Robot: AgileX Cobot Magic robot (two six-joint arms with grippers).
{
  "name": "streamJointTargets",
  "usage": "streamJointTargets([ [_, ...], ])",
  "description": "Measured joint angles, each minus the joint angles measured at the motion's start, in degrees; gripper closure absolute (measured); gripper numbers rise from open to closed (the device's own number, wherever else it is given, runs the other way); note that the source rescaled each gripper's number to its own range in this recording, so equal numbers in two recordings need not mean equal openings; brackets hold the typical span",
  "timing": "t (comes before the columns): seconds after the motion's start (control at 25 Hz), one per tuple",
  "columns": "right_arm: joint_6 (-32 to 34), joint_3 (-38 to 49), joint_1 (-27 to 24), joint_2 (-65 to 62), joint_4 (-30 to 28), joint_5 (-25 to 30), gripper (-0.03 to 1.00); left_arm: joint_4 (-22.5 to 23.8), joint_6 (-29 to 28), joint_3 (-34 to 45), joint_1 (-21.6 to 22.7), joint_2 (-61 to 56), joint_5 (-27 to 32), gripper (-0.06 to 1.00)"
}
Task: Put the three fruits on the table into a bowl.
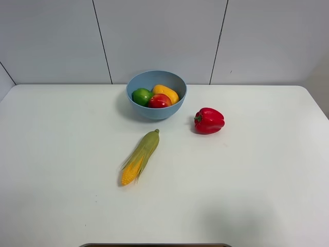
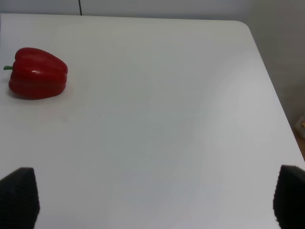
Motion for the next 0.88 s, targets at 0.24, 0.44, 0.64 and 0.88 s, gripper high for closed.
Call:
streamJointTargets([
  [0.24, 0.0, 0.0, 0.0, 0.0, 0.0, 0.0, -0.01, 1.58, -1.97, 0.0, 1.36, -6.5, 1.55, -0.05],
  [0.44, 0.0, 0.0, 0.0, 0.0, 0.0, 0.0, -0.01, 2.61, -2.79, 4.38, 1.36, -12.54, 1.55, -0.05],
  [0.64, 0.0, 0.0, 0.0, 0.0, 0.0, 0.0, -0.01, 2.73, -3.03, 12.94, 1.36, -20.14, 1.62, -0.05],
  [0.88, 0.0, 0.0, 0.0, 0.0, 0.0, 0.0, -0.01, 4.16, -6.51, 23.15, 1.36, -29.75, 1.76, -0.05],
])
